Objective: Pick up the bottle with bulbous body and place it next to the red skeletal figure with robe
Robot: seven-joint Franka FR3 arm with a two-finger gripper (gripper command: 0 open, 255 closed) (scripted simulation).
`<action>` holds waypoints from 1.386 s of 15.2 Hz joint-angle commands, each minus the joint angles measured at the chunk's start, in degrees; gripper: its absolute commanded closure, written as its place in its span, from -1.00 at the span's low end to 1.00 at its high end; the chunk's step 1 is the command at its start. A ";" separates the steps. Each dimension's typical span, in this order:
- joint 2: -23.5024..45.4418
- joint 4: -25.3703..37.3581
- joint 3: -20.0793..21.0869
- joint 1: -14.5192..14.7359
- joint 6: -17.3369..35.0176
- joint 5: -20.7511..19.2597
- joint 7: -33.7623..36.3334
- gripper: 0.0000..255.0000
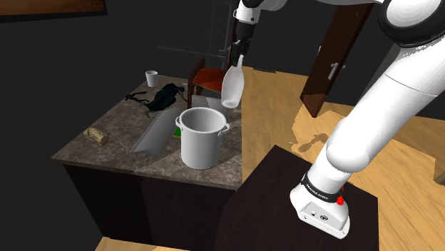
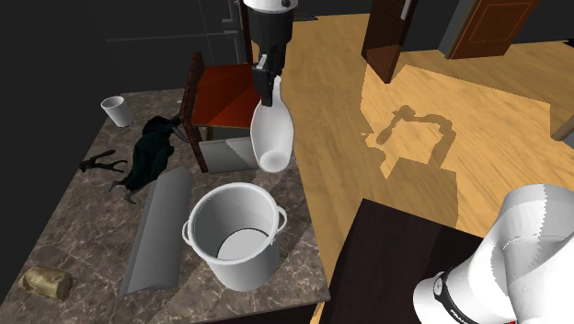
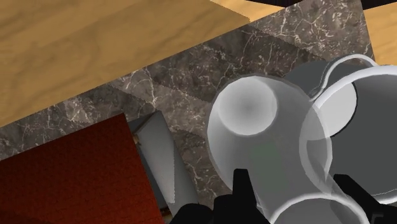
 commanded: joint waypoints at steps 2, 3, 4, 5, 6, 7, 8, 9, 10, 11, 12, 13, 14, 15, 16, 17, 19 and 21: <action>0.16 2.66 -0.01 0.00 -2.49 0.04 -0.06 1.00; 0.23 3.51 -0.01 0.00 -3.27 0.05 -0.06 1.00; 0.32 4.37 -0.01 0.01 -4.05 0.07 -0.06 1.00; 0.42 5.26 -0.01 0.01 -4.83 0.09 -0.07 1.00; 0.53 6.15 -0.01 0.02 -5.62 0.11 -0.08 1.00; 0.66 7.07 -0.01 0.02 -6.41 0.13 -0.09 1.00; 0.80 8.00 -0.02 0.03 -7.20 0.16 -0.10 1.00; 0.95 8.95 -0.02 0.03 -8.00 0.19 -0.11 1.00; 1.12 9.92 -0.03 0.03 -8.80 0.22 -0.13 1.00; 1.31 10.90 -0.04 0.03 -9.60 0.25 -0.15 1.00; 1.37 11.30 -0.04 0.03 -9.93 0.26 -0.15 1.00; 3.21 12.38 -0.01 0.12 -9.21 0.59 -0.07 1.00; 5.07 13.53 0.01 0.21 -8.53 0.92 0.00 1.00; 6.96 14.78 0.04 0.28 -7.92 1.26 0.07 1.00; 8.89 16.13 0.08 0.33 -7.36 1.60 0.14 1.00; 10.86 17.58 0.13 0.36 -6.87 1.95 0.20 1.00; 14.91 20.79 0.24 0.39 -6.09 2.65 0.33 1.00; 19.14 24.48 0.39 0.35 -5.61 3.36 0.46 1.00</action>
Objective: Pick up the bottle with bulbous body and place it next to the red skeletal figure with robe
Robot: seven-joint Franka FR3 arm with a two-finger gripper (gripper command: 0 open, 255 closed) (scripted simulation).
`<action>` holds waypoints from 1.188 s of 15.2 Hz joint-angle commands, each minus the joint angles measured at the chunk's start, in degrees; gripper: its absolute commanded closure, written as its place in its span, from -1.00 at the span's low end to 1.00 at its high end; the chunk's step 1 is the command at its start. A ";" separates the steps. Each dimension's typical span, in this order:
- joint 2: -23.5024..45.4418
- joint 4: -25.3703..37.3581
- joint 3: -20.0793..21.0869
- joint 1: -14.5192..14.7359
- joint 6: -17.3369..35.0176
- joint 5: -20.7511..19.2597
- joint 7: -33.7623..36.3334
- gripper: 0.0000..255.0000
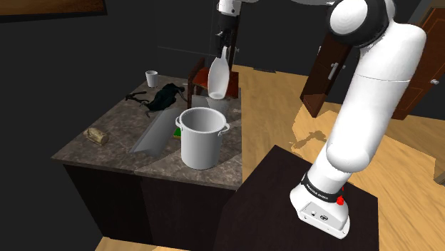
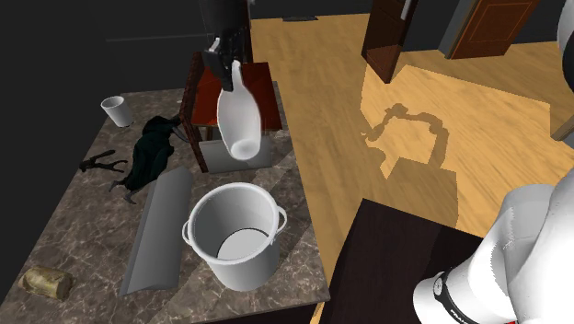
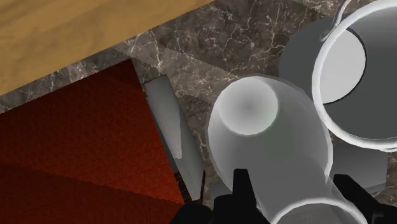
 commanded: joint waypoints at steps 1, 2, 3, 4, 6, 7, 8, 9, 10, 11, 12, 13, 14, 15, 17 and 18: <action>4.53 4.28 0.19 -0.03 0.27 0.75 0.23 1.00; 6.78 6.47 0.28 -0.11 0.30 1.10 0.31 1.00; 9.10 8.83 0.39 -0.20 0.25 1.44 0.40 1.00; 11.50 11.37 0.51 -0.32 0.08 1.78 0.51 1.00; 16.60 17.13 0.76 -0.63 -0.61 2.44 0.76 1.00; 19.34 20.44 0.90 -0.82 -1.19 2.76 0.91 1.00; 22.28 24.13 1.05 -1.05 -1.95 3.08 1.09 1.00; 25.47 28.34 1.23 -1.34 -2.97 3.39 1.31 1.00; 29.04 33.31 1.43 -1.70 -4.35 3.70 1.57 1.00; 35.63 43.20 1.78 -2.46 -7.61 4.18 2.08 1.00; 34.87 41.08 1.79 -2.30 -6.26 4.09 2.02 1.00; 34.27 39.25 1.77 -2.15 -5.04 4.05 1.95 1.00; 33.76 37.58 1.75 -2.02 -3.89 4.01 1.89 1.00; 33.33 36.05 1.72 -1.89 -2.80 3.99 1.84 1.00; 32.66 33.34 1.69 -1.68 -0.77 3.96 1.74 1.00; 32.40 32.11 1.68 -1.59 0.19 3.94 1.69 1.00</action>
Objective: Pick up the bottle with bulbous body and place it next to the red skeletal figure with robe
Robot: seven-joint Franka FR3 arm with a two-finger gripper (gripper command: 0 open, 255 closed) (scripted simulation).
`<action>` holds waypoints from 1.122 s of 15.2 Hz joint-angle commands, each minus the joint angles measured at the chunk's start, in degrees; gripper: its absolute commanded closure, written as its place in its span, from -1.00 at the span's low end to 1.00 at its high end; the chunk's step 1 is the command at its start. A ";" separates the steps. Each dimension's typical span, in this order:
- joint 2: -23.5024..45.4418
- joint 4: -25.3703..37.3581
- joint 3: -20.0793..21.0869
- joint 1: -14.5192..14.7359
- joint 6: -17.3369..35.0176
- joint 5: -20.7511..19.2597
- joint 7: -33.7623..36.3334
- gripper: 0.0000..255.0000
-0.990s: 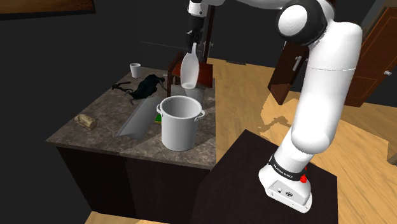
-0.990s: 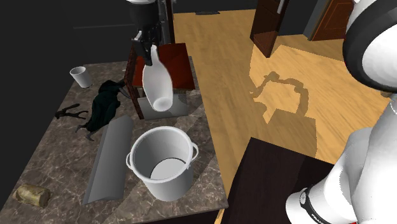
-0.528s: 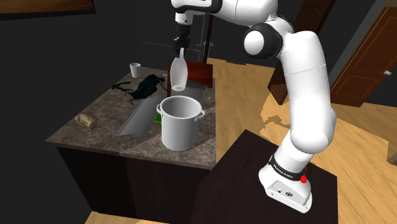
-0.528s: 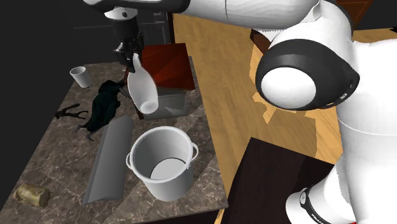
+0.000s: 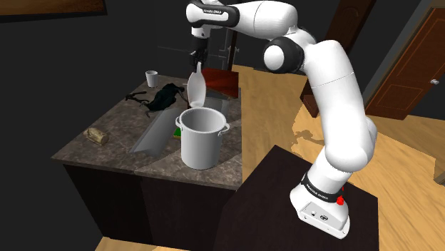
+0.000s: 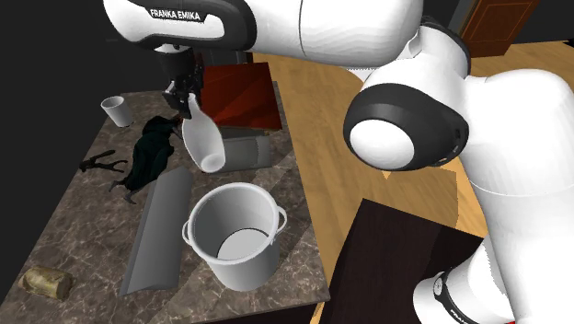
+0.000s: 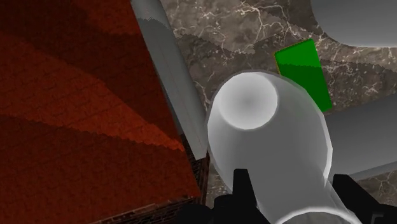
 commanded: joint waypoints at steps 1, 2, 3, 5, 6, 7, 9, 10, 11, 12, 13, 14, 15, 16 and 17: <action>-0.11 -1.80 -0.01 0.07 1.78 0.02 -0.13 1.00; -0.29 -2.88 -0.01 0.15 2.68 0.02 -0.17 1.00; -0.44 -3.91 -0.02 0.22 3.55 0.02 -0.21 1.00; -0.64 -5.80 -0.02 0.34 5.23 0.02 -0.29 1.00; -0.70 -6.68 -0.01 0.40 6.04 0.03 -0.33 1.00; -0.74 -7.51 -0.01 0.45 6.84 0.04 -0.37 1.00; -0.74 -9.07 0.01 0.53 8.38 0.07 -0.44 1.00; -0.71 -9.79 0.02 0.57 9.13 0.09 -0.48 1.00; -0.66 -10.48 0.03 0.61 9.87 0.11 -0.51 1.00; -0.60 -11.14 0.04 0.64 10.59 0.13 -0.55 1.00; -0.51 -11.77 0.05 0.67 11.30 0.16 -0.58 1.00; -0.41 -12.37 0.07 0.70 12.00 0.18 -0.62 1.00; -0.29 -12.95 0.09 0.72 12.70 0.21 -0.65 1.00; -0.16 -13.50 0.10 0.74 13.38 0.24 -0.69 1.00; -0.01 -14.02 0.12 0.76 14.05 0.27 -0.72 1.00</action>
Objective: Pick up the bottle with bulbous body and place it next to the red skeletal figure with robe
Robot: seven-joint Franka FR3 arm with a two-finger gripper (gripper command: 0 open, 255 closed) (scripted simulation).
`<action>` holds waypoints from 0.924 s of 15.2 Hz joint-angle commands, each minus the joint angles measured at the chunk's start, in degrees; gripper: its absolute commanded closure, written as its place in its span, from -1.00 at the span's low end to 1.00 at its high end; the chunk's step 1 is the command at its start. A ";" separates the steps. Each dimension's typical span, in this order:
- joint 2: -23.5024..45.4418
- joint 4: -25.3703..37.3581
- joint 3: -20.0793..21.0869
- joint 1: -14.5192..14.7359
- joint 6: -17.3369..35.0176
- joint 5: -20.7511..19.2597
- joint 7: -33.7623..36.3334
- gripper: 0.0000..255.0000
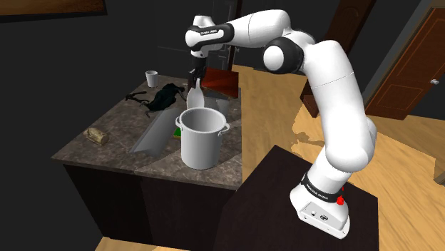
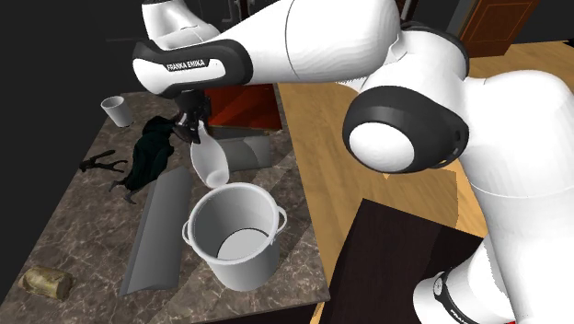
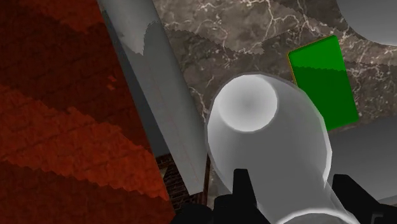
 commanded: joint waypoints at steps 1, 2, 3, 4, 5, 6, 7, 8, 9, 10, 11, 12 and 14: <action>-0.02 -1.46 0.02 0.09 1.50 0.04 -0.06 1.00; 0.16 -1.94 0.04 0.11 2.15 0.07 -0.09 1.00; 0.35 -2.39 0.06 0.12 2.79 0.11 -0.13 1.00; 0.54 -2.85 0.09 0.13 3.44 0.14 -0.16 1.00; 0.78 -3.23 0.11 0.14 4.05 0.18 -0.20 1.00; 1.01 -3.62 0.14 0.14 4.67 0.22 -0.23 1.00; 1.25 -3.98 0.16 0.15 5.28 0.26 -0.27 1.00; 1.51 -4.33 0.19 0.15 5.88 0.30 -0.30 1.00; 1.76 -4.69 0.22 0.15 6.49 0.34 -0.34 1.00; 2.07 -5.04 0.25 0.15 7.15 0.39 -0.37 1.00; 2.09 -5.01 0.25 0.15 7.13 0.39 -0.37 1.00; 2.09 -5.00 0.25 0.15 7.13 0.39 -0.37 1.00; 2.09 -5.00 0.25 0.15 7.13 0.39 -0.37 1.00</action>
